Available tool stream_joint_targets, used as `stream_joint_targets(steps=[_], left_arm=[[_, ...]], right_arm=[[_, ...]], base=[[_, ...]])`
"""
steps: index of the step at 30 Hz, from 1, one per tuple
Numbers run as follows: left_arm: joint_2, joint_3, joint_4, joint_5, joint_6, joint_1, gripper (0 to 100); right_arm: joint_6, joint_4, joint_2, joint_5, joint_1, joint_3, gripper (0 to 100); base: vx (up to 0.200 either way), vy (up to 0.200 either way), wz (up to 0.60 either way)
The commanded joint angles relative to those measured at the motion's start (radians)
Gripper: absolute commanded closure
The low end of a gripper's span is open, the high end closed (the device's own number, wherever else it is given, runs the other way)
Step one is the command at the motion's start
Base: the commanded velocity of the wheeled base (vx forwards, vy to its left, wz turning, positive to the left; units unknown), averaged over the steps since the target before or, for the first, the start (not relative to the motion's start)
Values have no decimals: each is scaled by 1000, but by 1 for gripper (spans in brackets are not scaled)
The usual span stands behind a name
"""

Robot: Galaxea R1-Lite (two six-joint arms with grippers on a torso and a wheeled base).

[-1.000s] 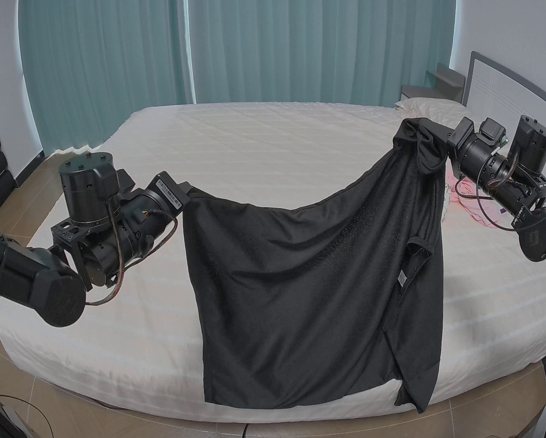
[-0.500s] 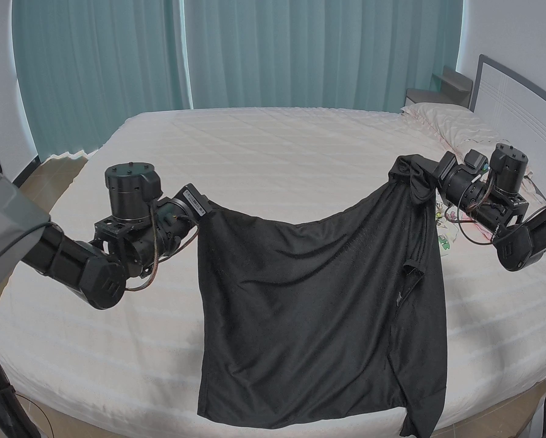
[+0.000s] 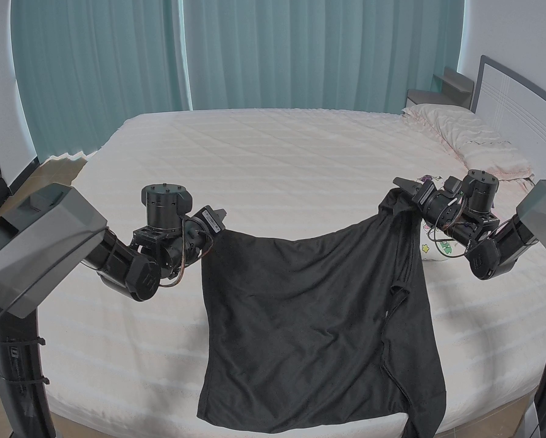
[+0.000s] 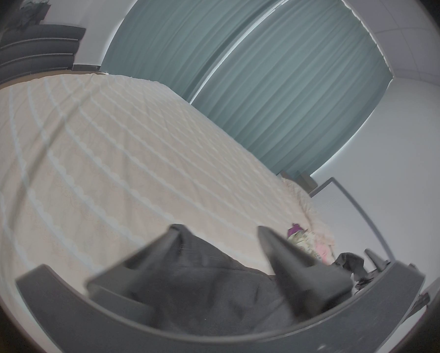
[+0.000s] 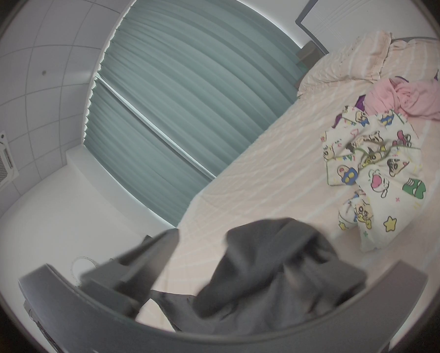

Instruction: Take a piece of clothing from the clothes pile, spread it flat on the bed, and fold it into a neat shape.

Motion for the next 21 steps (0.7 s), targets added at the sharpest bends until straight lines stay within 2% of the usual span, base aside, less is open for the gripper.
stream_joint_targets(steps=[1, 3, 6, 8, 16, 17, 18, 21], left_arm=[[148, -90, 29, 51, 61, 20, 0], [165, -116, 29, 77, 64, 27, 0], [176, -134, 31, 90, 64, 45, 0], [174, -134, 31, 91, 64, 53, 0], [89, -22, 31, 85, 61, 65, 0], [43, 42, 29, 80, 58, 62, 0], [19, 75, 26, 79, 55, 57, 0], [-42, 167, 20, 76, 29, 46, 0]], right_arm=[[-19, 25, 128, -2, -4, -57, 0], [-55, 52, 177, -21, -19, -103, 0], [-65, 112, 229, -121, -25, -157, 0], [-76, 123, 242, -142, -28, -159, 0], [-82, 175, 197, -145, -60, -122, 0], [-102, 270, 173, -139, -68, -90, 0], [-124, 307, 163, -136, -71, -77, 0], [-148, 321, 157, -127, -85, -45, 0]], base=[[0, 0, 0], [0, 0, 0], [0, 0, 0], [0, 0, 0], [0, 0, 0], [0, 0, 0], [0, 0, 0], [0, 0, 0]])
